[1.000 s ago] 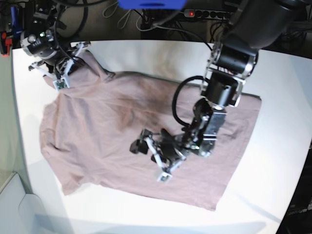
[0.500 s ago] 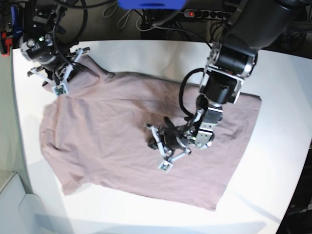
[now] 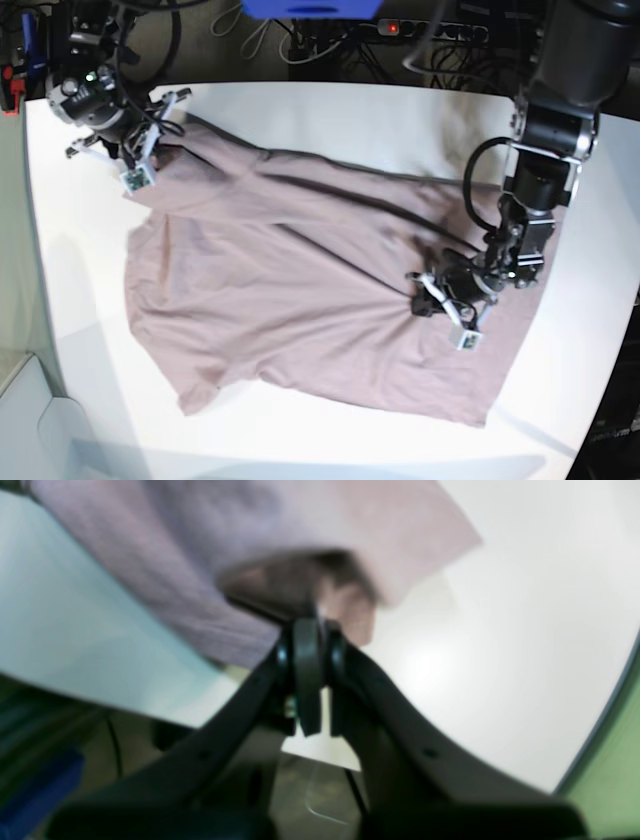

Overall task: Layout the t-shirt on the table in an organized manner, then fold the t-shirt properly
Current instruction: 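Drag the shirt body with the left gripper to smooth it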

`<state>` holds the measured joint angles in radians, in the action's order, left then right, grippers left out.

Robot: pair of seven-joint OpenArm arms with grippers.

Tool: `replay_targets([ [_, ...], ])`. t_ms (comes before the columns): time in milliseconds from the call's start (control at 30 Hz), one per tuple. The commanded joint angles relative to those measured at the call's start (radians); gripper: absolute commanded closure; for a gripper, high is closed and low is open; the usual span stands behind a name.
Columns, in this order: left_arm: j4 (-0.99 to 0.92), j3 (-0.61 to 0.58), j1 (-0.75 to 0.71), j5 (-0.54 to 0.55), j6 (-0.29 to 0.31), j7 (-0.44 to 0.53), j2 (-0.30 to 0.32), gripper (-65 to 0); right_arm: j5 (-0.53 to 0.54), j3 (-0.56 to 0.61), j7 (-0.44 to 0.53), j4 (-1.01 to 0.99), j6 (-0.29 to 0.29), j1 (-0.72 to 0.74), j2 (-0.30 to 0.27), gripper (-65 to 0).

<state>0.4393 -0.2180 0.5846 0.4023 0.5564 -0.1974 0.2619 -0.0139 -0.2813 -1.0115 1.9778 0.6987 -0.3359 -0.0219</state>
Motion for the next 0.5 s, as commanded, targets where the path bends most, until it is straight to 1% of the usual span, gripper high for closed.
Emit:
replay_targets([
  [0, -0.001, -0.001, -0.007, -0.021, -0.037, -0.052, 0.027, -0.1, 0.009, 0.026, 0.006, 0.019, -0.001, -0.010, -0.022, 0.0],
  [133, -0.001, -0.001, -0.025, 0.033, -0.037, -0.052, 0.060, -0.1, 0.009, 0.155, -0.045, 0.019, -0.001, -0.027, -0.091, 0.0],
  [333, -0.001, -0.001, -0.047, 0.047, -0.035, -0.052, 0.063, -0.1, 0.009, 0.317, -0.140, 0.019, -0.001, -0.035, -0.154, 0.0],
  [400, -0.001, -0.001, -0.048, 0.047, -0.034, -0.052, 0.056, -0.1, 0.009, 0.342, -0.160, 0.019, -0.001, -0.035, -0.163, 0.0],
  [467, -0.001, -0.001, -0.048, 0.047, -0.034, -0.052, 0.053, -0.1, 0.007, 0.339, -0.162, 0.019, -0.001, -0.029, -0.163, 0.0],
])
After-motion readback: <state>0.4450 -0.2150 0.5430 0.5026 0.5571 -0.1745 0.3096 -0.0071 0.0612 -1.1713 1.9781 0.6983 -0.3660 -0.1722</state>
